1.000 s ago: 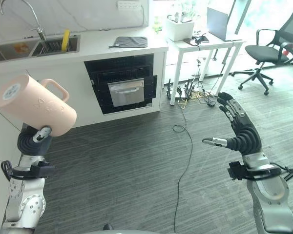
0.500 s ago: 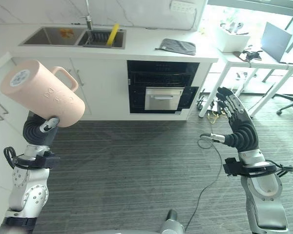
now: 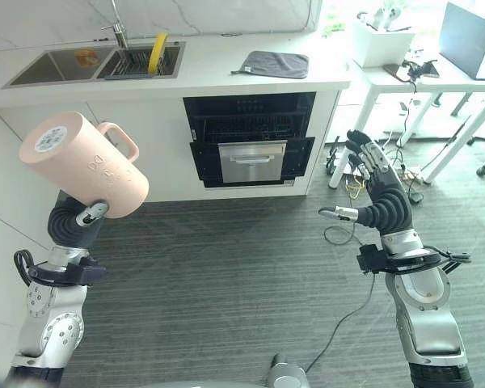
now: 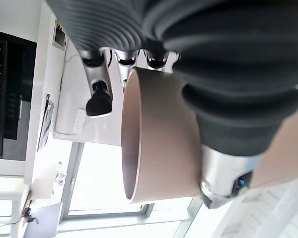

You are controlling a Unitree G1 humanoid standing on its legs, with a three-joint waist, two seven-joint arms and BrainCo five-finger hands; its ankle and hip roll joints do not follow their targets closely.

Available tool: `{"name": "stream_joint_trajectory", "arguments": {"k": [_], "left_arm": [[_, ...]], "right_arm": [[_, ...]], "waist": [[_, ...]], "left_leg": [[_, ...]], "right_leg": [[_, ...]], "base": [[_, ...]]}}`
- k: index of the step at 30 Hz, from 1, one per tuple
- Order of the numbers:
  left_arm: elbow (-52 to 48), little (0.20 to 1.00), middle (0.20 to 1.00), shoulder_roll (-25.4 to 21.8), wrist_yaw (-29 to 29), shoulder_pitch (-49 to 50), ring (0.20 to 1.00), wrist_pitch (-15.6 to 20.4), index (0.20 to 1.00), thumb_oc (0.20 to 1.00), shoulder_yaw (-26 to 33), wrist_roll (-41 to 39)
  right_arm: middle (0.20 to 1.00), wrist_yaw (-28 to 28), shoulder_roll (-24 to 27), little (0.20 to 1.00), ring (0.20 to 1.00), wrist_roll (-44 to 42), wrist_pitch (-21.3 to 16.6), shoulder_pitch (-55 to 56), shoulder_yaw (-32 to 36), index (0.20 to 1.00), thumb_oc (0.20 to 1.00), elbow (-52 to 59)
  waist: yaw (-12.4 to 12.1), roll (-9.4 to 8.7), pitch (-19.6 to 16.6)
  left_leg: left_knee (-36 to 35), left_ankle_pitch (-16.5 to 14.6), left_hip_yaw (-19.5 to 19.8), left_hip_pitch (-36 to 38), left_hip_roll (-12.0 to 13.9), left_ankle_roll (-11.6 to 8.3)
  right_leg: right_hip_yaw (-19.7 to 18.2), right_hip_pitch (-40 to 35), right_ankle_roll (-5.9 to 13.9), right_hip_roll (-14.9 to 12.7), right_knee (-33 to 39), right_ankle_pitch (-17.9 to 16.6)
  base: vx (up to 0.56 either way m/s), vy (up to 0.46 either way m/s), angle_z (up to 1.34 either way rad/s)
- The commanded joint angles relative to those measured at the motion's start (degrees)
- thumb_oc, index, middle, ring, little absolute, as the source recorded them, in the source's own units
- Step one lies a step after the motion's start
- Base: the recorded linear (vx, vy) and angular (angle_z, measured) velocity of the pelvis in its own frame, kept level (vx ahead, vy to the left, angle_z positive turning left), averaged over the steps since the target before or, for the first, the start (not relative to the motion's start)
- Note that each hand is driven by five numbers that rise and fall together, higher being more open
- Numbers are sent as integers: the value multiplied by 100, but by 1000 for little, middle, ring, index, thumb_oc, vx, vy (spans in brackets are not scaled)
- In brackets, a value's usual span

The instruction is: Place the dishes in the dishwasher.

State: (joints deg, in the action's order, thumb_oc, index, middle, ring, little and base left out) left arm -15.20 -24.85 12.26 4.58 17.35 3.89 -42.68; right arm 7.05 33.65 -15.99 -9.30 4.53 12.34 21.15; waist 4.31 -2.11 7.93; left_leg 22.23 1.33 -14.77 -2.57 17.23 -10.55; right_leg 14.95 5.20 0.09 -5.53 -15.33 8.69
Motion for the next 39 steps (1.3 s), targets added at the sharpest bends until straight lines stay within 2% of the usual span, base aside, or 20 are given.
{"name": "stream_joint_trajectory", "arguments": {"k": [1,4,6,7,8,10,12,15,17,18,20,22,25,27,29,31,33,34,37,39], "left_arm": [[-387,200,200,-57,167,-130,200,238,200,200,345,-187],[-347,200,200,-16,264,-18,200,288,200,200,446,-170],[-368,200,200,-16,200,106,200,351,200,200,490,-138],[-392,200,200,-20,163,159,200,381,200,200,475,-133],[-405,200,200,-30,156,231,200,416,200,200,484,-159],[-381,200,200,-15,210,369,200,496,200,200,540,-252],[-286,200,200,53,328,510,200,650,200,200,630,-335],[-301,200,200,22,359,658,200,731,200,200,763,-516],[-314,200,200,-26,400,464,200,610,200,200,721,-509],[-311,200,200,-38,414,383,200,595,200,200,669,-441],[-271,200,200,-50,443,194,200,581,200,200,542,-282],[-200,200,200,-101,395,27,200,519,200,200,452,-224],[-152,200,200,-195,227,-143,200,390,200,200,322,-96],[-225,200,200,-112,116,-160,200,366,200,200,235,70],[-315,200,200,-143,61,-212,200,314,200,200,202,98],[-390,200,200,-182,-159,-410,200,282,200,200,21,322],[-415,200,200,-188,-235,-466,200,277,200,200,-81,407],[-422,200,200,-175,-215,-472,200,277,200,200,-152,428],[-396,200,200,-204,-146,-399,200,314,200,200,-164,499],[-396,200,200,-257,-135,-345,200,331,200,200,-109,539]], "right_arm": [[1000,38,150,1000,1000,-267,-162,35,131,1000,1000,392],[1000,21,141,1000,1000,-217,-177,-93,31,1000,1000,317],[1000,127,12,1000,1000,-103,-170,-67,-84,1000,1000,367],[1000,199,-24,1000,1000,-70,-208,23,-99,1000,1000,397],[1000,279,-16,1000,1000,-75,-231,107,-76,1000,1000,424],[1000,401,64,1000,1000,-152,-268,157,-19,1000,1000,401],[1000,566,161,1000,1000,-252,-288,155,78,1000,1000,370],[1000,694,273,1000,1000,-349,-212,142,176,1000,1000,368],[1000,679,213,1000,1000,-490,-135,275,277,1000,1000,504],[1000,663,162,1000,1000,-509,-153,327,300,1000,1000,533],[1000,633,14,1000,1000,-474,-258,438,345,1000,1000,566],[1000,578,-84,1000,1000,-405,-294,448,325,1000,1000,538],[1000,641,-284,1000,1000,-335,-320,617,313,1000,1000,603],[1000,726,-372,1000,1000,-196,-345,631,223,1000,1000,560],[1000,685,-298,1000,1000,-206,-325,620,218,1000,1000,539],[1000,468,-184,1000,1000,-284,-235,407,103,1000,1000,491],[1000,361,-161,1000,1000,-220,-186,337,15,1000,1000,477],[1000,252,-177,1000,1000,-130,-145,353,-57,1000,1000,521],[1000,164,-249,1000,1000,-134,-148,464,-89,1000,1000,601],[1000,218,-287,1000,1000,-148,-195,548,-87,1000,1000,635]], "waist": [[190,50,-150],[184,161,-92],[145,291,-89],[114,350,-130],[71,395,-135],[55,448,-140],[97,473,-160],[56,441,-185],[4,275,-258],[-13,223,-260],[-10,100,-245],[-36,93,-252],[-15,144,-257],[25,207,-202],[22,169,-184],[35,56,-85],[81,19,-63],[138,-19,-70],[199,-67,-79],[200,-80,-98]], "left_leg": [[516,23,-430,23,-168,53],[-521,-97,-767,150,-408,240],[-1923,342,-793,303,-343,242],[-2553,715,-702,356,-248,161],[-2723,1035,-523,250,-53,38],[-2723,1368,-405,31,245,-117],[-2723,1463,-692,-17,452,-162],[-2723,1181,-803,129,351,-39],[-2722,742,-847,200,-78,217],[-2722,674,-784,210,-200,282],[-2723,462,-575,291,-555,495],[-2723,337,-316,324,-800,656],[-2723,157,-36,398,-1068,861],[-2723,30,130,556,-1176,931],[-2723,7,63,601,-1224,943],[-2723,-119,-52,799,-1219,834],[-2723,-208,-45,849,-1207,797],[-2723,-314,49,879,-1226,784],[-2723,-498,52,1005,-1160,760],[-2723,-588,-3,1085,-1110,737]], "right_leg": [[93,-964,438,-189,2033,-856],[202,-1084,484,-132,2033,-739],[100,-1205,554,-49,2033,-622],[103,-1228,585,-38,2033,-566],[112,-1293,573,-31,2033,-486],[192,-1383,524,0,2033,-314],[362,-1514,505,-12,2033,-173],[369,-1724,549,-78,1891,-33],[368,-1885,827,-322,1463,149],[346,-1846,907,-410,1281,106],[208,-1563,1172,-692,576,-337],[78,-1338,1264,-826,18,-730],[-111,-861,1311,-887,-1293,-1093],[-257,-166,1188,-940,-2013,-1244],[61,-132,1067,-867,-1434,-968],[513,-310,1053,-1040,134,-1170],[405,-366,1098,-1014,919,-1323],[156,-348,1158,-1071,1367,-1649],[-30,-296,1312,-1337,1817,-2077],[-25,-380,1358,-1449,1937,-2137]], "base": [[283,-353,21],[266,-33,27],[373,134,2],[421,189,-10],[394,188,-23],[368,202,-32],[463,305,-20],[528,369,-16],[549,410,-40],[437,346,-10],[398,328,24],[401,326,54],[356,281,47],[251,219,34],[256,25,7],[312,-159,19],[214,-198,24],[258,-247,32],[258,-302,54],[203,-370,13]]}}
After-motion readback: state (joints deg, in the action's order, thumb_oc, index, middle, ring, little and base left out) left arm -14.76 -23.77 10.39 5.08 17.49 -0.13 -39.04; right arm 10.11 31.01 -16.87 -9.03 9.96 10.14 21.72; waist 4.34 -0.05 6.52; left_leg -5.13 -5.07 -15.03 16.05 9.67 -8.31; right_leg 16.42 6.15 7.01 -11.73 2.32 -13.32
